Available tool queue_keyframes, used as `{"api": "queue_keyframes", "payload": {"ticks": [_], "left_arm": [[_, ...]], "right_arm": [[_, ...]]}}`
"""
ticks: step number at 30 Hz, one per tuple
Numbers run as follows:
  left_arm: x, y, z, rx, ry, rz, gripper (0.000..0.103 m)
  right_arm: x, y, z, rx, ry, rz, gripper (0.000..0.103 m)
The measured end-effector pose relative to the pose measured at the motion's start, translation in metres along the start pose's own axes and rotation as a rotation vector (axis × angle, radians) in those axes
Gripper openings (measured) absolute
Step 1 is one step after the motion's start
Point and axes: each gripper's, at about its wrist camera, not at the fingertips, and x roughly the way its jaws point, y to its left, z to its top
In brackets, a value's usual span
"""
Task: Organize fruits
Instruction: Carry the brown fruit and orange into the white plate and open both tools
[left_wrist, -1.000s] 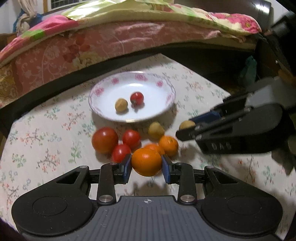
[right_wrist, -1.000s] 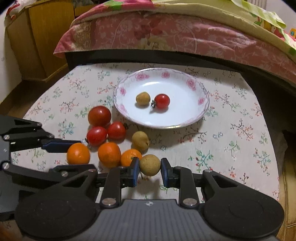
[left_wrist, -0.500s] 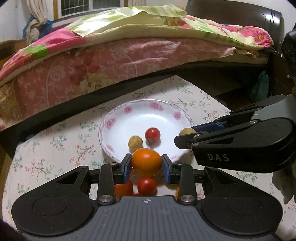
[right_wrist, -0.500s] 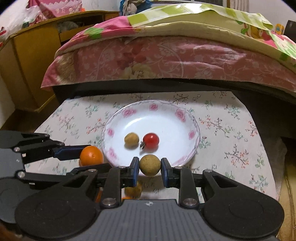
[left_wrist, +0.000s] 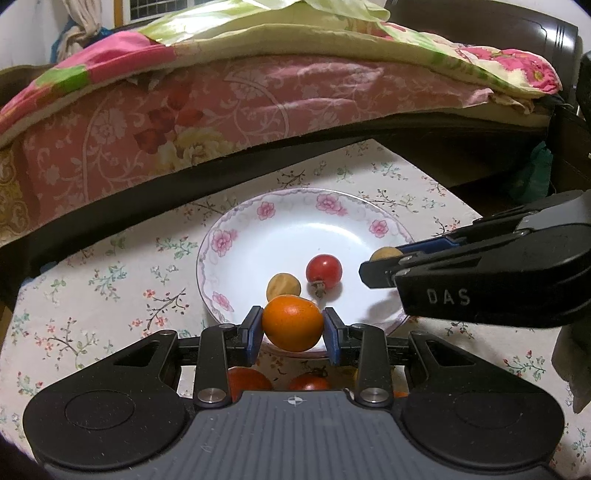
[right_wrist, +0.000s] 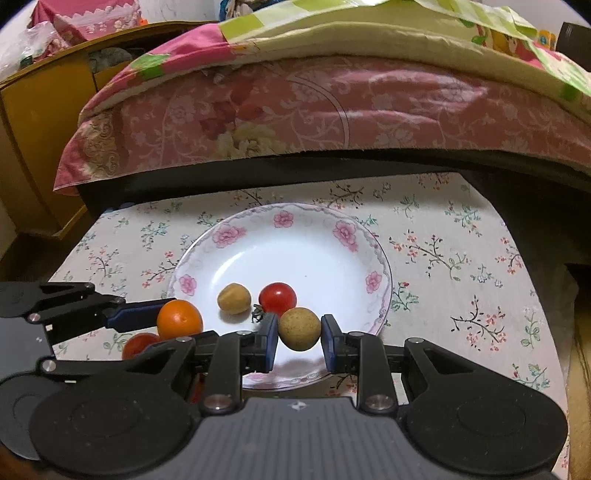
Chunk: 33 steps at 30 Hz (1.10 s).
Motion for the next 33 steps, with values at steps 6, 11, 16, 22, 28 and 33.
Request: {"api": "queue_keyframes", "payload": {"ticks": [6, 11, 16, 22, 28, 33], "left_arm": [[0.003, 0.002, 0.001, -0.010, 0.005, 0.006, 0.043], [0.003, 0.002, 0.001, -0.014, -0.004, 0.010, 0.043], [0.001, 0.004, 0.002, -0.026, -0.008, 0.021, 0.043], [-0.013, 0.006, 0.005, -0.034, -0.031, 0.041, 0.046], [-0.028, 0.002, 0.000, -0.022, -0.021, 0.051, 0.047], [-0.043, -0.003, -0.006, -0.012, -0.007, 0.060, 0.051]], "right_arm": [[0.000, -0.002, 0.001, 0.020, -0.014, 0.007, 0.025], [0.000, -0.002, 0.000, 0.021, -0.014, 0.008, 0.025], [0.000, -0.004, 0.000, 0.041, -0.013, 0.007, 0.026], [-0.008, -0.005, 0.003, 0.051, -0.030, 0.009, 0.026], [-0.017, 0.004, 0.001, 0.024, -0.037, 0.023, 0.026], [-0.027, 0.014, -0.001, 0.005, -0.046, 0.038, 0.026]]}}
